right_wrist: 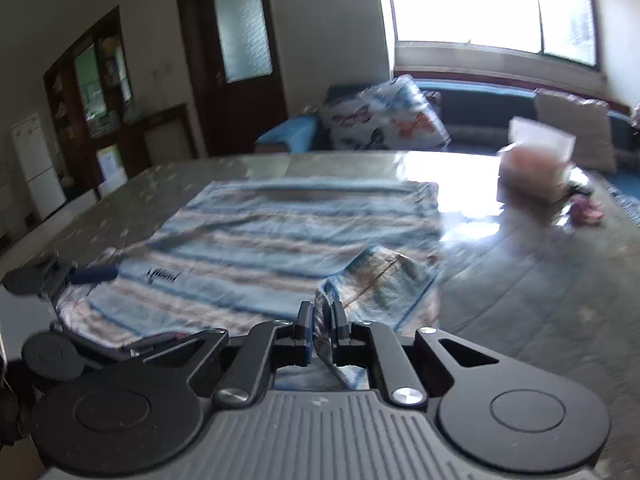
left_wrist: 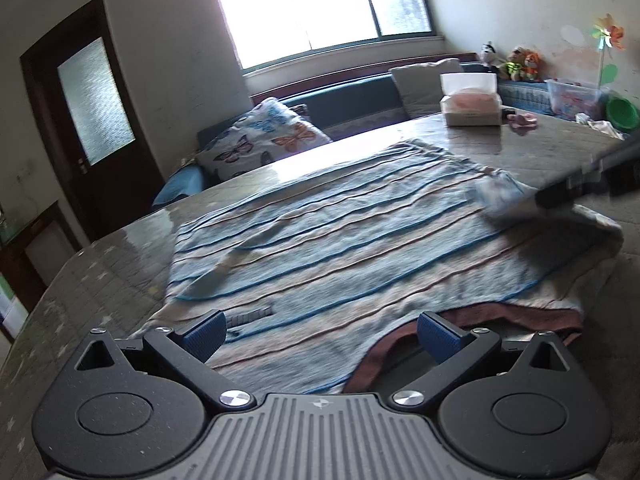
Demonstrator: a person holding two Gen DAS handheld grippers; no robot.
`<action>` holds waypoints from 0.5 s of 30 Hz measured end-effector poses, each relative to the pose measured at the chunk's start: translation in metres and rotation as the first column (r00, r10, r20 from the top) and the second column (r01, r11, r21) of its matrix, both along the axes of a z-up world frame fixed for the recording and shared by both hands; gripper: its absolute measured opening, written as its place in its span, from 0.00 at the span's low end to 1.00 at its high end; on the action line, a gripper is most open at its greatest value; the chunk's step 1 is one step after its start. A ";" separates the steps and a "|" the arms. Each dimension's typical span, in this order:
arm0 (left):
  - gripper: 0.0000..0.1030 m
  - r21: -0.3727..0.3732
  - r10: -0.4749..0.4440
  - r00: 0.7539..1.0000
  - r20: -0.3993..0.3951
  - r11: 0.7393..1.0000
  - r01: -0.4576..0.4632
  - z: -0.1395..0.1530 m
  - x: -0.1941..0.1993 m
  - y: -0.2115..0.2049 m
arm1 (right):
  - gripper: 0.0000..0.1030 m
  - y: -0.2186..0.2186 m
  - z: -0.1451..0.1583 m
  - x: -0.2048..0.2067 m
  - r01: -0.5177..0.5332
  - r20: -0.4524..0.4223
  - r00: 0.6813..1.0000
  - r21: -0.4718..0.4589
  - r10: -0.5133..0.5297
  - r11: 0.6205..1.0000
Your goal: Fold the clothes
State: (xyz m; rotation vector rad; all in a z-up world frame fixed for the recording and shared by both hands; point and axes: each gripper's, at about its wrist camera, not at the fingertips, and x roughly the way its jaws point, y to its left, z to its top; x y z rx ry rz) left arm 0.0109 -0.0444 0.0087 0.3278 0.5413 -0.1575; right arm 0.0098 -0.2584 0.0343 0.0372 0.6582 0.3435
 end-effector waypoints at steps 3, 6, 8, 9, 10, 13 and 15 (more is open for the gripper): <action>1.00 -0.003 0.035 0.999 0.002 0.999 -0.035 0.000 -0.001 0.012 | 0.19 0.009 -0.012 0.005 -0.031 -0.045 0.999 -0.005 0.030 1.000; 1.00 -0.011 0.085 0.996 0.006 0.996 -0.085 0.002 -0.003 0.028 | 0.26 0.009 -0.014 0.007 -0.041 -0.058 0.998 -0.013 0.040 0.999; 1.00 -0.023 0.132 0.991 0.007 0.991 -0.132 0.002 -0.005 0.041 | 0.31 0.006 -0.014 0.011 -0.024 -0.050 0.999 -0.028 0.022 0.999; 1.00 -0.032 0.158 0.987 0.005 0.987 -0.158 0.003 -0.005 0.048 | 0.33 0.004 -0.014 0.014 -0.009 -0.045 0.999 -0.039 0.008 0.999; 1.00 -0.040 0.184 0.983 0.003 0.982 -0.184 0.003 -0.006 0.055 | 0.37 0.002 -0.016 0.018 0.004 -0.045 0.999 -0.051 -0.007 0.999; 0.99 -0.065 0.273 0.962 -0.001 0.960 -0.272 0.006 -0.008 0.080 | 0.42 -0.003 -0.027 0.032 0.039 -0.062 0.997 -0.087 -0.044 0.995; 0.99 -0.086 0.337 0.942 -0.006 0.938 -0.336 0.009 -0.010 0.098 | 0.47 -0.003 -0.034 0.037 0.041 -0.078 0.996 -0.102 -0.049 0.994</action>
